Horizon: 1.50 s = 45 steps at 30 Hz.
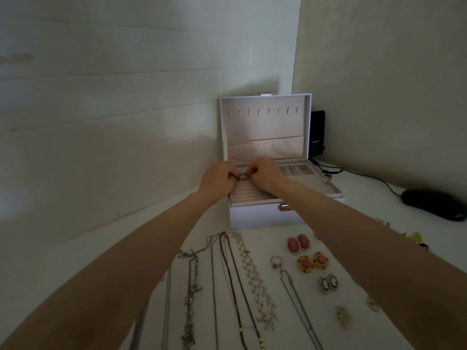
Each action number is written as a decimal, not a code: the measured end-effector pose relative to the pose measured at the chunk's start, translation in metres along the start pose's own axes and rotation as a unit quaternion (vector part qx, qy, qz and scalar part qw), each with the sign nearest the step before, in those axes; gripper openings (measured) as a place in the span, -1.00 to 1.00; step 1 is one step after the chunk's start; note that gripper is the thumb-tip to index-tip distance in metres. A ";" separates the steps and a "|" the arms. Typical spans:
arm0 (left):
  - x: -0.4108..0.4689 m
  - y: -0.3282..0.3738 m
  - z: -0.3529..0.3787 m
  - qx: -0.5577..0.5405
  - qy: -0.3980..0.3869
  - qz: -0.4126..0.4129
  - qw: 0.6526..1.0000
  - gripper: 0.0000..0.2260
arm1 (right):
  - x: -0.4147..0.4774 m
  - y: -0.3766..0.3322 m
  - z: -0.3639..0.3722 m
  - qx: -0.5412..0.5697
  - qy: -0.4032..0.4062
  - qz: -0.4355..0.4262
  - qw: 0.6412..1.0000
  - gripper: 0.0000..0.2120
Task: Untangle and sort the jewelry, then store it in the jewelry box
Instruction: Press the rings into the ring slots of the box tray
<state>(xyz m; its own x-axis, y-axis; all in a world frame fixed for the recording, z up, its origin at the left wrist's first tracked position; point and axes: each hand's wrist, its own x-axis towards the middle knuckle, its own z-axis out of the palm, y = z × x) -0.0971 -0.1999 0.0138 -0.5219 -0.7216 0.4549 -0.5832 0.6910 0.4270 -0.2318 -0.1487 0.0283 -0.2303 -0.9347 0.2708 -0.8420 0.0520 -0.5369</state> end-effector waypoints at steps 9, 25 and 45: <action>-0.003 0.003 0.000 0.047 -0.012 -0.023 0.999 -0.78 | -0.007 -0.001 -0.004 0.004 -0.033 -0.011 0.999 -0.80; -0.008 0.011 -0.001 0.155 -0.022 -0.042 0.987 -0.70 | -0.003 -0.005 0.002 -0.017 0.018 -0.004 1.000 -0.85; -0.094 0.045 -0.034 0.005 -0.038 0.098 0.994 -0.89 | -0.100 0.000 -0.040 -0.072 0.027 -0.195 0.978 -0.88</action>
<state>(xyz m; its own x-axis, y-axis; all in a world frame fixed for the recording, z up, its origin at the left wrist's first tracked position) -0.0531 -0.0998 0.0173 -0.6713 -0.5751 0.4676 -0.4718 0.8181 0.3289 -0.2285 -0.0412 0.0329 0.1007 -0.8737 0.4759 -0.9301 -0.2525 -0.2667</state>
